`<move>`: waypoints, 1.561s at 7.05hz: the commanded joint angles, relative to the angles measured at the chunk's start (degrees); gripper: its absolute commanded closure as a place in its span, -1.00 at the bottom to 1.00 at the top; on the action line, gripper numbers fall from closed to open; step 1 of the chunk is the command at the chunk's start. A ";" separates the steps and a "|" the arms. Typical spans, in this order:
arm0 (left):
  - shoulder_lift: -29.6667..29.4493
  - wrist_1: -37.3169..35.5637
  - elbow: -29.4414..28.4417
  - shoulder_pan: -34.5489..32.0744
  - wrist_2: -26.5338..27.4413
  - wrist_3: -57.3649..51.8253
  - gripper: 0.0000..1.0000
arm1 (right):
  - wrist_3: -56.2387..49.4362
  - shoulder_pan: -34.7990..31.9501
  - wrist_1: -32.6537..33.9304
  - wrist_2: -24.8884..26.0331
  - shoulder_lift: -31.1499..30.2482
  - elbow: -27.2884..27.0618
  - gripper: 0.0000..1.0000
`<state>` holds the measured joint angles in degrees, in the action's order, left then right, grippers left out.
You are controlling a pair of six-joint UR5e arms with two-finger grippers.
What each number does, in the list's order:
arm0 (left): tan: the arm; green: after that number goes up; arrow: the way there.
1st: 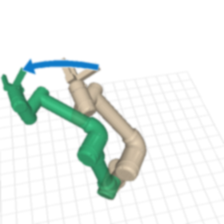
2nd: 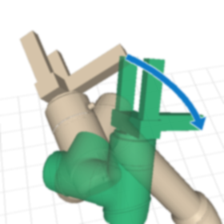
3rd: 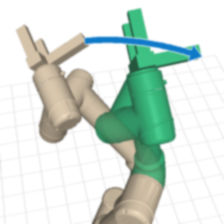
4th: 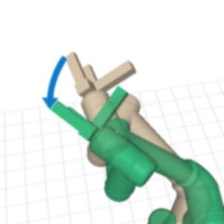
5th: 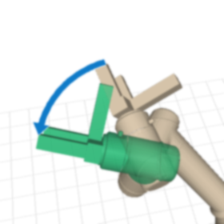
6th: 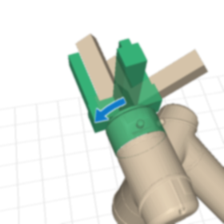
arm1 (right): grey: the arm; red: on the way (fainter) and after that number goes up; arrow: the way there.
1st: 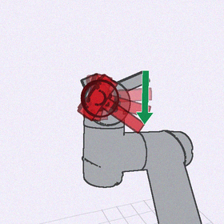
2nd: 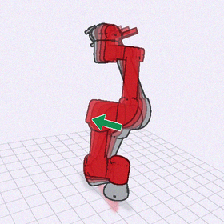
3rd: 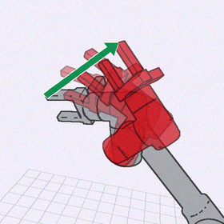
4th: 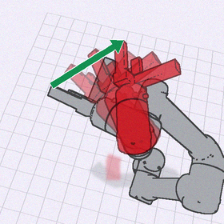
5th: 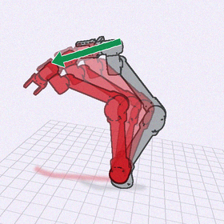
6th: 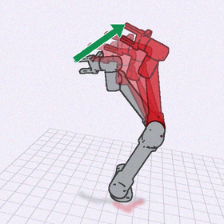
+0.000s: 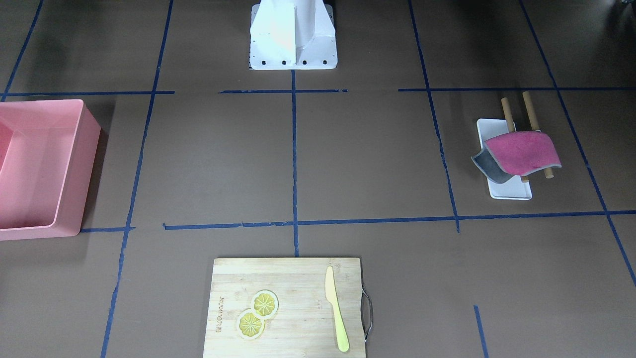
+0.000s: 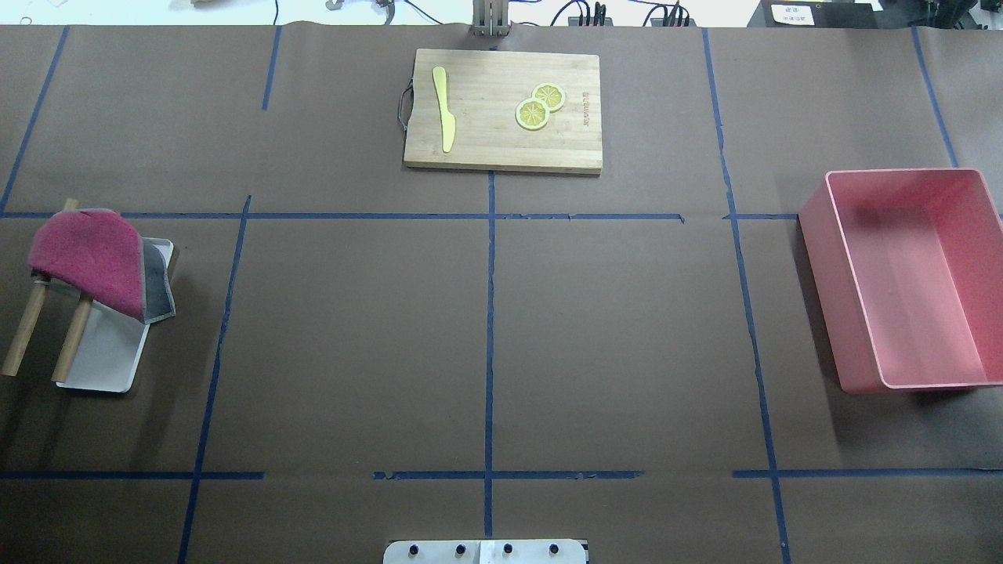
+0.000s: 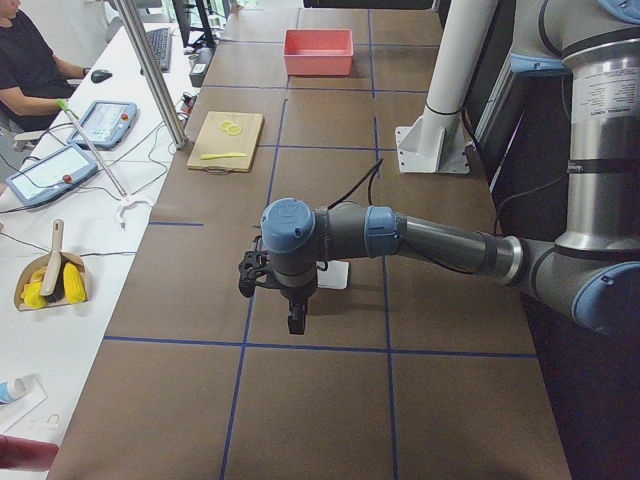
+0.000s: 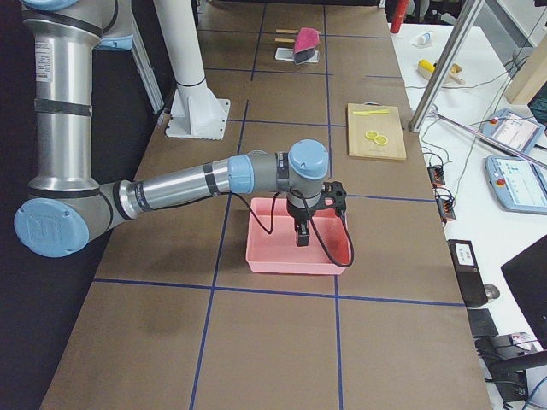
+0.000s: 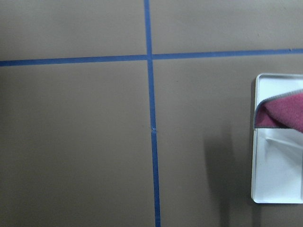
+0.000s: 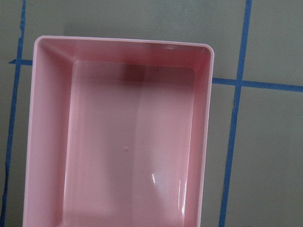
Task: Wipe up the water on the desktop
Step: 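Move the left gripper toward the pink towel on the white tray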
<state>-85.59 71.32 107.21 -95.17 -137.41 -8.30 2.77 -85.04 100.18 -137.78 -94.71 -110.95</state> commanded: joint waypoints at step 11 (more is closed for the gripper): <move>0.86 -0.56 1.69 0.16 -0.31 0.13 -1.00 | 2.41 7.23 -8.91 -1.08 -0.30 -2.77 -1.00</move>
<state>-85.02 70.80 108.87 -95.02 -137.53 -8.09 4.85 -81.27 95.23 -138.47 -94.95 -113.03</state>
